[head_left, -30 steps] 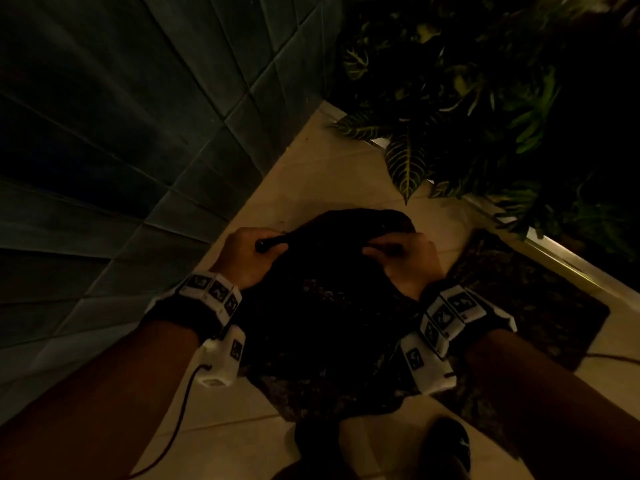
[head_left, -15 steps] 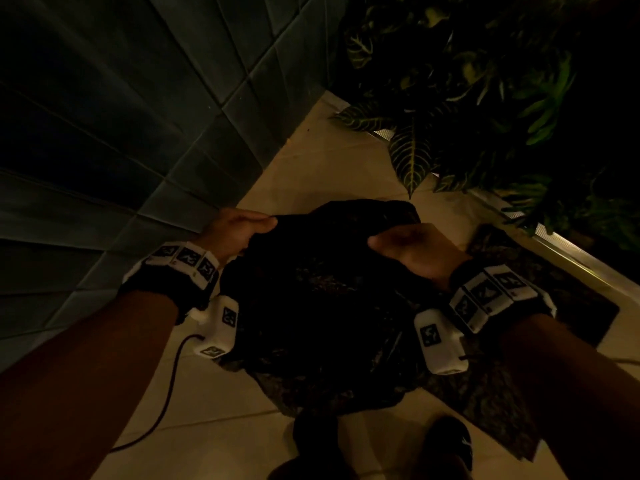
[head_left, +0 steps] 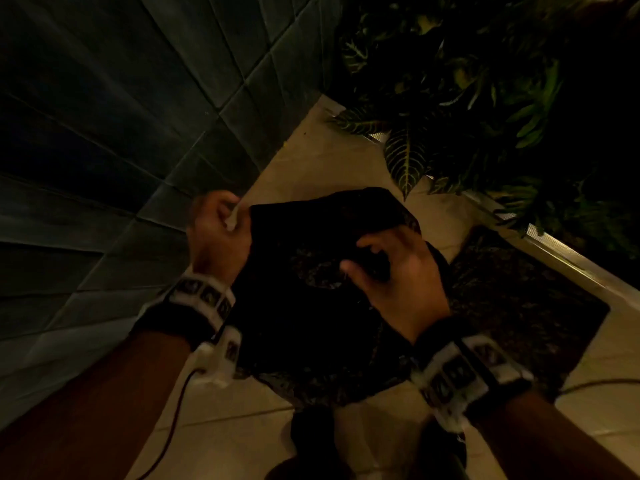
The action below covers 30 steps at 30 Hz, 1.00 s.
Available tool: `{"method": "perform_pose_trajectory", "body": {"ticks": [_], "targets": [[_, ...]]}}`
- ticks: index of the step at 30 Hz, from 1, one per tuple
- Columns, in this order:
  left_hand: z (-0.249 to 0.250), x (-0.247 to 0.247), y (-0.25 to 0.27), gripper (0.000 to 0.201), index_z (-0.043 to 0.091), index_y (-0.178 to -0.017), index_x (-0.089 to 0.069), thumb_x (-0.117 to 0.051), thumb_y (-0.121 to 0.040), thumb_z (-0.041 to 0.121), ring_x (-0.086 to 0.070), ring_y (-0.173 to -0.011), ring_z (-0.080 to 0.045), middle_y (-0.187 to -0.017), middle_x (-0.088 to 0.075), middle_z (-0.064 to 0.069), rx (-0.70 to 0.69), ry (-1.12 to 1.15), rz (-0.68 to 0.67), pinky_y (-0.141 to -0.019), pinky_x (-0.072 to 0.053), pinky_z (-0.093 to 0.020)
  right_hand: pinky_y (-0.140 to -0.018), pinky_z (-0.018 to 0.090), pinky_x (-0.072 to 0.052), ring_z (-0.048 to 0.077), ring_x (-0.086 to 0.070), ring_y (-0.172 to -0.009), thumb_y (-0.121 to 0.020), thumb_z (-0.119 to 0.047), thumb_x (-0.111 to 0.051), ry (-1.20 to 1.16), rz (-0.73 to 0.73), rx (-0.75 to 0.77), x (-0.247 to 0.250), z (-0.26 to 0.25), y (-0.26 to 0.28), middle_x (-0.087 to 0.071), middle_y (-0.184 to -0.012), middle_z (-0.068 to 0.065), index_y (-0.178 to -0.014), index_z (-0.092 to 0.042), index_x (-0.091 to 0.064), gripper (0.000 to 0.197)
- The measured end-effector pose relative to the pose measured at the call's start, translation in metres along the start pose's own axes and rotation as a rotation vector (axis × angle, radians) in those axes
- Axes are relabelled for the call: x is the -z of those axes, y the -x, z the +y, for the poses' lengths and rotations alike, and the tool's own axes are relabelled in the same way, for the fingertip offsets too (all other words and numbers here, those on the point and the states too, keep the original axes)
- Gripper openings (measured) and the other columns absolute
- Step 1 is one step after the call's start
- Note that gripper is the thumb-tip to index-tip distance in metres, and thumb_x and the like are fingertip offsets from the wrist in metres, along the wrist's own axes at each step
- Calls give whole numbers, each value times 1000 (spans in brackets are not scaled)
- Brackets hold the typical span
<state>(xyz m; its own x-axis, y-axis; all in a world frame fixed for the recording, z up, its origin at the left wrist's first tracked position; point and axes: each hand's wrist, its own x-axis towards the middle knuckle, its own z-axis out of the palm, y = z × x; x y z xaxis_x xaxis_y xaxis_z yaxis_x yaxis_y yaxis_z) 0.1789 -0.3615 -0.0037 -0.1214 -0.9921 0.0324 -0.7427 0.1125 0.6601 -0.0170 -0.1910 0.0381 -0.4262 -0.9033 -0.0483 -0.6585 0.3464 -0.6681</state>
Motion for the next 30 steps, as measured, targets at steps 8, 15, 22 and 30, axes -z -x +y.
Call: {"method": "perform_pose_trajectory", "body": {"ticks": [8,15,22,30], "targets": [[-6,14,50,30,17,-108,-71,-69,-78,21,-59,-88,-35,-91,-64,-12,-291,-282,-510,-80,-51,-44,-73,45,-56,36,-63,-87,-85,-9,-61,58,-160,-175,-23,11,36,-62,-103,14,-104,-7,-68,20],[4,9,37,18,8,-94,-67,-55,-81,7,-56,-78,-25,-92,-58,-12,-233,-155,-480,-74,-44,-28,-81,43,-50,32,-56,-99,-89,-16,-50,126,-436,217,-38,-30,53,-60,-107,11,-107,-12,-63,23],[12,17,61,27,6,-76,-56,-36,-79,23,-53,-80,-26,-81,-54,-9,-329,-237,-571,-72,-46,-39,-108,45,-34,41,-38,-129,-96,-13,-37,350,-916,-77,-51,-17,19,-30,-147,19,-142,-17,-36,46],[42,1,89,39,22,-125,-55,-48,-89,35,-32,-130,-34,-133,-51,-7,-290,-1136,-1007,-100,-36,-42,-113,41,-27,33,-32,-139,-101,-15,-34,497,-1201,-72,-60,-31,4,-31,-152,17,-145,-4,-30,45]]}}
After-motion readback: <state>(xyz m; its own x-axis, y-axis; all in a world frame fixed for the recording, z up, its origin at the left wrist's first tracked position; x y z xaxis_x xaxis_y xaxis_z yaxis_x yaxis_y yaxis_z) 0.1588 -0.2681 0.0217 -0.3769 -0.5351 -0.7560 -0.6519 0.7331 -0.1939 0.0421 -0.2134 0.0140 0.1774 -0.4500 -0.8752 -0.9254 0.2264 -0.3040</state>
